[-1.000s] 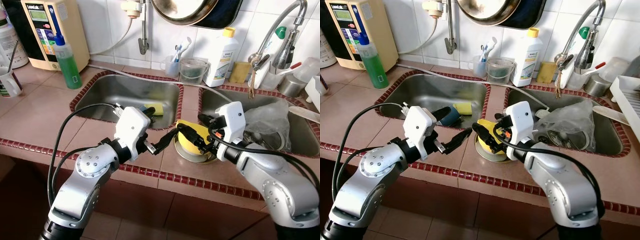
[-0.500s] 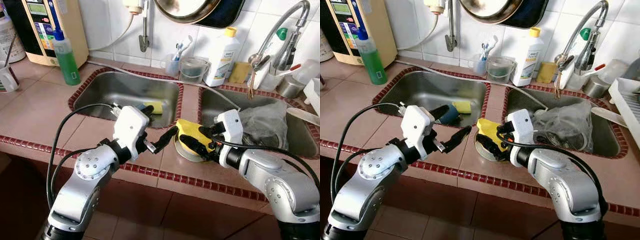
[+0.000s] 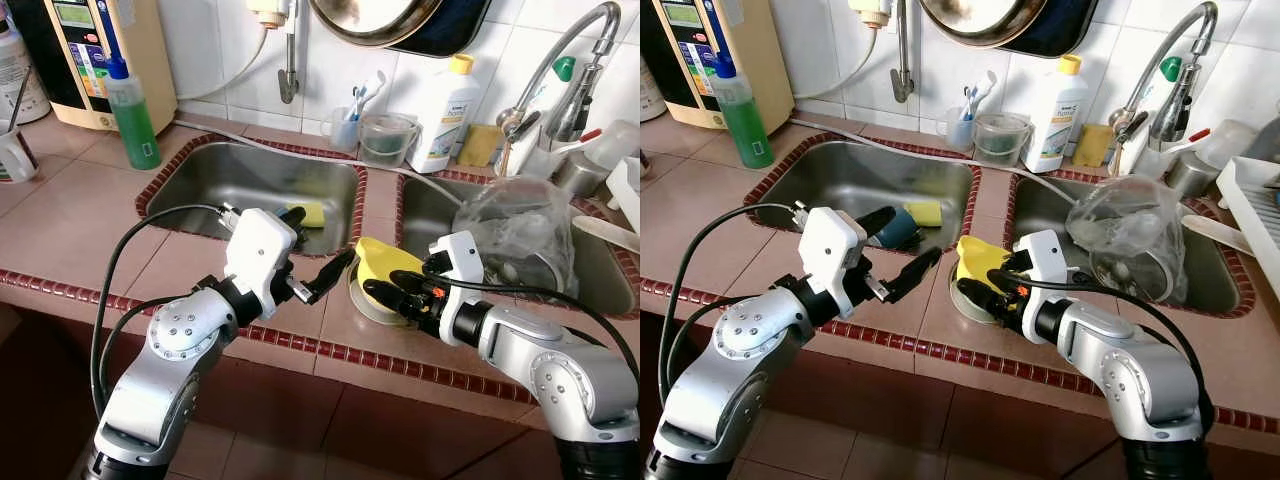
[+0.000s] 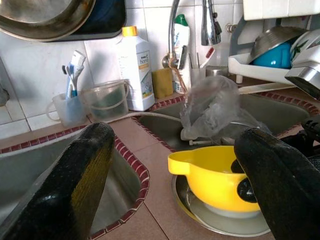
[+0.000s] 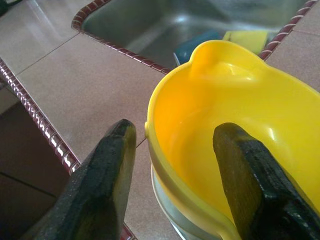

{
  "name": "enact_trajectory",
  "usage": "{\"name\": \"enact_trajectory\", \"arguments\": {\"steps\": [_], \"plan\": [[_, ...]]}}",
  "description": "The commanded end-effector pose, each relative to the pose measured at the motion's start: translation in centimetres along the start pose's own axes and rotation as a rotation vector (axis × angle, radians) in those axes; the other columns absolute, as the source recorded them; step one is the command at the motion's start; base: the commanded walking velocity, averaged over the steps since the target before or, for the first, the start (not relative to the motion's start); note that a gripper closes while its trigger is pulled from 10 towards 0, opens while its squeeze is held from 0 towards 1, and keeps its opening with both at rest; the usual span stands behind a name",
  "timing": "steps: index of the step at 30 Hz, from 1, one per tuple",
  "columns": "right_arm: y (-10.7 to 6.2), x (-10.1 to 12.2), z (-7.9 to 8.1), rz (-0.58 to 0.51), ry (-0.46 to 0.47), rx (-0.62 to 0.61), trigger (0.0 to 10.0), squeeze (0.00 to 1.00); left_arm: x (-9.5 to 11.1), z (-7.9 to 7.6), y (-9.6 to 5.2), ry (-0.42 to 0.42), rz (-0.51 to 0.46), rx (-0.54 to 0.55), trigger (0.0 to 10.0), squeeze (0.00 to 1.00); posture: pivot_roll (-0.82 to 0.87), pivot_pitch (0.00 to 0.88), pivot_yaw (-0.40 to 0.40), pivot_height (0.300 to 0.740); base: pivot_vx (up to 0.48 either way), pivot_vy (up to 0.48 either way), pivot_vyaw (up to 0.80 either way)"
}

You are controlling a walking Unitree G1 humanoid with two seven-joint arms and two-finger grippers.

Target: Kitchen organization

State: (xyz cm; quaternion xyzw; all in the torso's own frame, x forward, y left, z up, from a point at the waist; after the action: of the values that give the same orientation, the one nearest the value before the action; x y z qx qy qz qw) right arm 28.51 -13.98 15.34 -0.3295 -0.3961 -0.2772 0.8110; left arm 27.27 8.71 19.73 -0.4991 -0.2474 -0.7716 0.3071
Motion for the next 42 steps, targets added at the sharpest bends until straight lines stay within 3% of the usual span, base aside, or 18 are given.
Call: {"name": "enact_trajectory", "arguments": {"steps": [1, 42], "plan": [[-0.2, 0.3, -0.2, -0.007, 0.012, -0.004, 0.0, 0.00, 0.4, 0.0, -0.1, -0.001, -0.012, 0.006, 10.0, 0.00, 0.08, 0.000, -0.090, 0.740, 0.000, 0.000, 0.00], [-0.2, 1.5, -0.6, -0.077, 0.057, -0.008, 0.0, 0.00, 0.6, 0.3, -0.2, 0.010, 0.003, 0.001, 10.0, 0.00, 0.09, 0.001, -0.074, 0.740, 0.000, 0.000, 0.00]]}}
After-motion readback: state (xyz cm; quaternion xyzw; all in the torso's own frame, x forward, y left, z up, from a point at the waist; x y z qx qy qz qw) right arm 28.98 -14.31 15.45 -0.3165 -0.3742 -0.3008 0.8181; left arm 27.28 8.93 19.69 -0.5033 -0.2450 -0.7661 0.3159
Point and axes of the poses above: a point about 5 cm out from each wrist's last joint towards the gripper, its own y axis pointing out of the wrist towards the gripper, its own x axis along the axis of the wrist's last joint, z = x × y, the point moved 1 cm from there along y, pointing out of the wrist towards the gripper, and after that the axes turned 12 degrees about y, right-handed, at the moved point
